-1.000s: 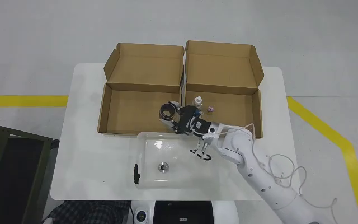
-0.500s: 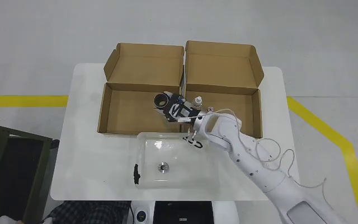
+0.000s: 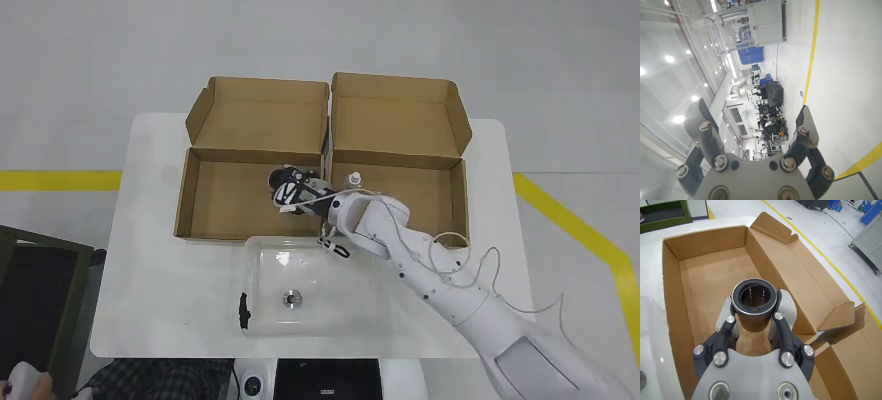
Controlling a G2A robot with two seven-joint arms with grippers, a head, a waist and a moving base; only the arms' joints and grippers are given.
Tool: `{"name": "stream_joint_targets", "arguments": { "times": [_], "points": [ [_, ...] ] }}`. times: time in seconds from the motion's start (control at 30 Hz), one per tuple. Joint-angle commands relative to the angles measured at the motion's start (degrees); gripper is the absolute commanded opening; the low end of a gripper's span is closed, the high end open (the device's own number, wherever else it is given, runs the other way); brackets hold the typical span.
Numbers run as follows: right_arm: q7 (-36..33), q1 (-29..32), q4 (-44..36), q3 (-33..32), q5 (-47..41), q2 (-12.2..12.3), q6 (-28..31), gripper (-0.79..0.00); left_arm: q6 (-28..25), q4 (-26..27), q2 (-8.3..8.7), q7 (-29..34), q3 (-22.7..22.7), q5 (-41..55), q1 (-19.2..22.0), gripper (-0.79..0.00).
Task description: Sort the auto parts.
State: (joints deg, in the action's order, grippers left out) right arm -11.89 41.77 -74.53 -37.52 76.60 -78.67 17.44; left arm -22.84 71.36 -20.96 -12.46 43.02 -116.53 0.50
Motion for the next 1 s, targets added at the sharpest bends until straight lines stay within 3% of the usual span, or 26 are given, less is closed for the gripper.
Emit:
{"name": "stream_joint_targets", "arguments": {
  "times": [0.0,0.2,0.33,0.57,0.83,0.9,0.97],
  "points": [
    [-0.70,-0.59,1.02,0.51,0.64,-0.41,-0.09,-0.785,0.00,0.00,0.00,0.00,0.00,0.00,0.00,0.000],
    [-2.21,-1.67,2.70,1.34,2.37,-1.54,-0.93,-0.785,0.00,0.00,0.00,0.00,0.00,0.00,0.00,0.000],
    [-3.49,-1.92,3.50,1.38,2.87,-2.04,-0.57,-0.554,0.00,0.00,0.00,0.00,0.00,0.00,0.00,0.000],
    [-5.08,-1.96,4.22,1.39,3.88,-2.76,0.17,-0.508,0.00,0.00,0.00,0.00,0.00,0.00,0.00,0.000],
    [-6.68,-1.46,3.97,0.78,4.91,-3.24,0.96,-0.385,0.00,0.00,0.00,0.00,0.00,0.00,0.00,0.000],
    [-7.08,-1.14,3.65,0.35,5.04,-3.27,1.18,-0.274,0.00,0.00,0.00,0.00,0.00,0.00,0.00,0.000],
    [-7.40,-0.81,3.14,-0.08,5.30,-3.26,1.23,-0.259,0.00,0.00,0.00,0.00,0.00,0.00,0.00,0.000]
  ]
}}
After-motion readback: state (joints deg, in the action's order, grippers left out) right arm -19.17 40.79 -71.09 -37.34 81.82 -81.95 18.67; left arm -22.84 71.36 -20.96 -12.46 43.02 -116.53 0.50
